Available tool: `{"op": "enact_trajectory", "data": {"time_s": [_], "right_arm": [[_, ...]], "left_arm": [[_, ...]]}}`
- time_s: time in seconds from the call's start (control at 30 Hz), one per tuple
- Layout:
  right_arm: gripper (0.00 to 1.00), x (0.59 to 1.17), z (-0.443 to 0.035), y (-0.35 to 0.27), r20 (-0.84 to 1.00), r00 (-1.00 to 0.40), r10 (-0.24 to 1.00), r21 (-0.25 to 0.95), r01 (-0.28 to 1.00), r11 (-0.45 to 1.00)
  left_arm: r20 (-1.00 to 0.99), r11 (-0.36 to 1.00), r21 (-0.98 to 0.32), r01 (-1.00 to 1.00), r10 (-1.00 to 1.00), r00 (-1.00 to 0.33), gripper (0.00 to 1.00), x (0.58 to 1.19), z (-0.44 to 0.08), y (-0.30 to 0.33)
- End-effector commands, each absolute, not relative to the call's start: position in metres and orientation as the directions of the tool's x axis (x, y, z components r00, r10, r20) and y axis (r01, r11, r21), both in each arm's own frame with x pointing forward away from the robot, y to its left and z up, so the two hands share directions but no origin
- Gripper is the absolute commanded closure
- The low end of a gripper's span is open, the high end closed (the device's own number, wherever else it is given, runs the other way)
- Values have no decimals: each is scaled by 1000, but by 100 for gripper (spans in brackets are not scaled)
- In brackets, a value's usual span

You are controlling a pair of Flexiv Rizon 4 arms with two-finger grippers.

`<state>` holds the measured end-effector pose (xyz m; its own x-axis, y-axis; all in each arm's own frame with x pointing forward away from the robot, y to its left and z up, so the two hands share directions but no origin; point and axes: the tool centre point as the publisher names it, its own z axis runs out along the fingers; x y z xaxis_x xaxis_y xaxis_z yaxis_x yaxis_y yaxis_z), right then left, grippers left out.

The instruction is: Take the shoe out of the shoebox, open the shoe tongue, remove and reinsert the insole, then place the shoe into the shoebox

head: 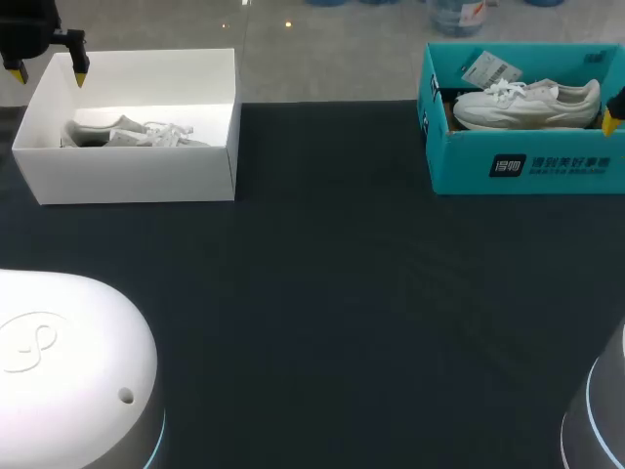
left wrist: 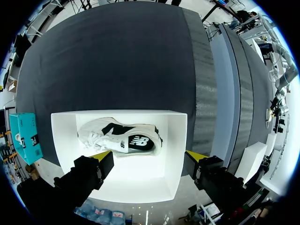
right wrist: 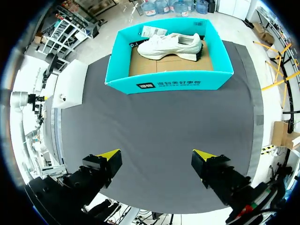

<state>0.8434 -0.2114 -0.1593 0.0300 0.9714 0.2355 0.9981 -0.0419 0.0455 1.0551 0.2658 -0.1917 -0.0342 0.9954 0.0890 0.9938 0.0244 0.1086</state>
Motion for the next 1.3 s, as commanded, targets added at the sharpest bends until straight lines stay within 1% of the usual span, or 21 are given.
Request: {"op": "enact_trajectory", "data": {"time_s": [0.03, 0.1, 0.13, 1.03, 1.1, 1.23, 1.3], "right_arm": [[0, 864, -172, -207, 215, 54, 975, -69, 997, -40], [0, 872, -180, -208, 167, 81, 983, -117, 991, -61], [0, 872, -181, -209, 146, 87, 985, -111, 991, -71], [0, 872, -181, -209, 146, 87, 985, -111, 991, -71], [0, 883, -179, -216, 85, 94, 992, -115, 990, -84], [0, 913, -176, -232, 7, 92, 996, -83, 992, -92], [0, 930, -177, -242, 10, 90, 996, -51, 995, -90]], "left_arm": [[91, 23, 111, 994, 995, -33, 0, 1054, -191, 266], [91, 23, 111, 994, 995, -33, 0, 1054, -191, 266], [91, 23, 111, 994, 995, -33, 0, 1054, -191, 266], [91, 23, 111, 994, 995, -33, 0, 1054, -191, 266], [91, 23, 111, 994, 995, -33, 0, 1054, -191, 266], [91, 23, 111, 994, 995, -33, 0, 1054, -191, 266], [91, 23, 111, 994, 995, -33, 0, 1054, -191, 266]]}}
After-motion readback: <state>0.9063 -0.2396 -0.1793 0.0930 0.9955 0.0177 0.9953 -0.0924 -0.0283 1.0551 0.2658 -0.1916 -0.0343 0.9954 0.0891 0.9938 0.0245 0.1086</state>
